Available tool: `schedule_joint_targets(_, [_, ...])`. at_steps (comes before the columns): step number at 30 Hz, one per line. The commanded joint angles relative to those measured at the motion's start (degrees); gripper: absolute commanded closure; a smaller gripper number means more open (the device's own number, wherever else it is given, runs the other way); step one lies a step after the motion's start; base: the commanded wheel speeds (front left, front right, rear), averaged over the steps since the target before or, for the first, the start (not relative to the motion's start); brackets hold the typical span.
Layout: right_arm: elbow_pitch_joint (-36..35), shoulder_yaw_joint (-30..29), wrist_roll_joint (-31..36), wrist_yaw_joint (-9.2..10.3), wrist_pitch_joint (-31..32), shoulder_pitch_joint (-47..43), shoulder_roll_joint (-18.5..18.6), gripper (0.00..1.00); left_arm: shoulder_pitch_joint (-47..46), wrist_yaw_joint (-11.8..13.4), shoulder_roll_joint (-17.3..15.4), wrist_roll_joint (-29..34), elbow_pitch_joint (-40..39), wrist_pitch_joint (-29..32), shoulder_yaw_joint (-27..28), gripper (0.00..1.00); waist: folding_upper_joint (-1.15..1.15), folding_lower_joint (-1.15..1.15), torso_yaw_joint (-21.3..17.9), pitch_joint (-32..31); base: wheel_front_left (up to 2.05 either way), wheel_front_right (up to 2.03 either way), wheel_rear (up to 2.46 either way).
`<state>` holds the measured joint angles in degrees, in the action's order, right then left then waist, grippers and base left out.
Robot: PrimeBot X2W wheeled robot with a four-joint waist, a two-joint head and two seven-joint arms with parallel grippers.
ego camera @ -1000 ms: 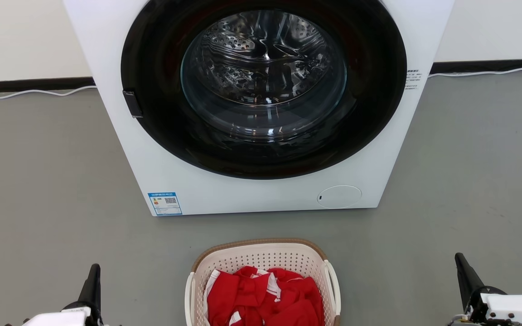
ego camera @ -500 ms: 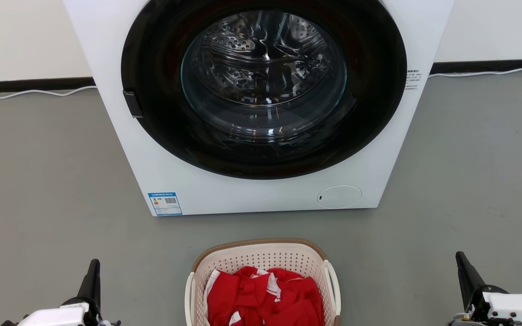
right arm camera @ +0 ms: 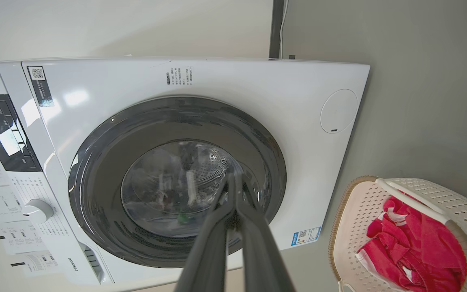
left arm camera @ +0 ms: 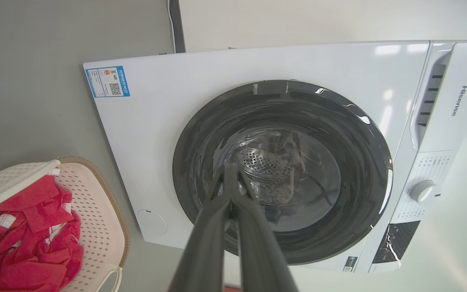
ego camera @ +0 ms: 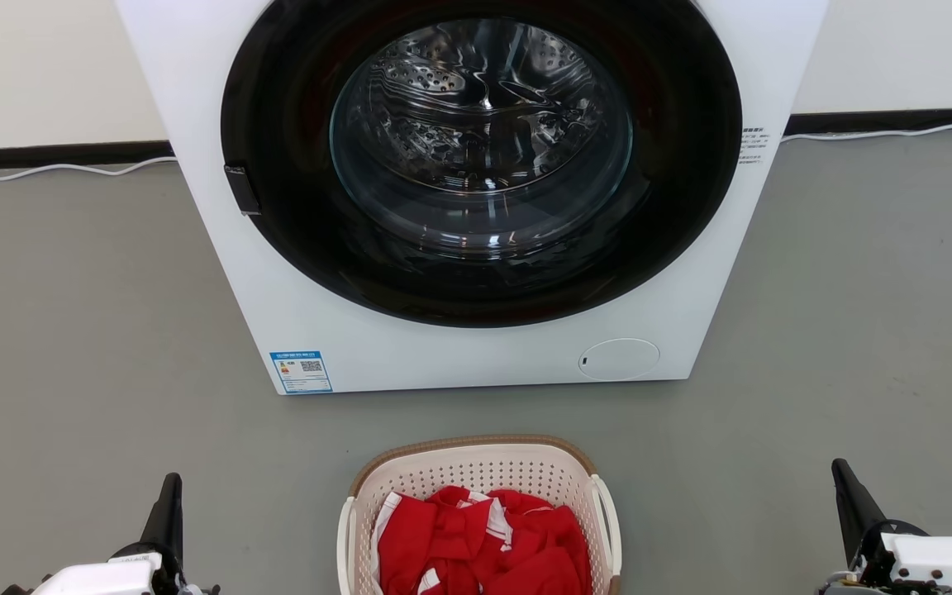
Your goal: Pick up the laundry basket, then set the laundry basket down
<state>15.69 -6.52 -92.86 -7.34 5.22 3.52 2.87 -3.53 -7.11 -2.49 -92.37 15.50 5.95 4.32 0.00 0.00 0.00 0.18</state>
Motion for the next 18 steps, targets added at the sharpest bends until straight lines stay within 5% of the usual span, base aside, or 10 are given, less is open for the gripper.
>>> schedule_joint_targets(1, [-1.72,0.96,-0.10,-0.14,0.49,2.57,0.71,1.00,-2.63,-0.37,-0.69,-0.10,-1.46,0.24,1.83,1.00,0.00,0.00,0.00,0.00,0.00,0.00,0.00])
schedule_joint_targets(18, [-1.71,0.75,0.08,-0.14,0.66,2.59,0.56,1.00,-2.63,-0.37,-0.62,-0.02,-1.46,0.32,1.93,1.00,0.00,0.00,0.00,0.00,0.00,0.00,0.00])
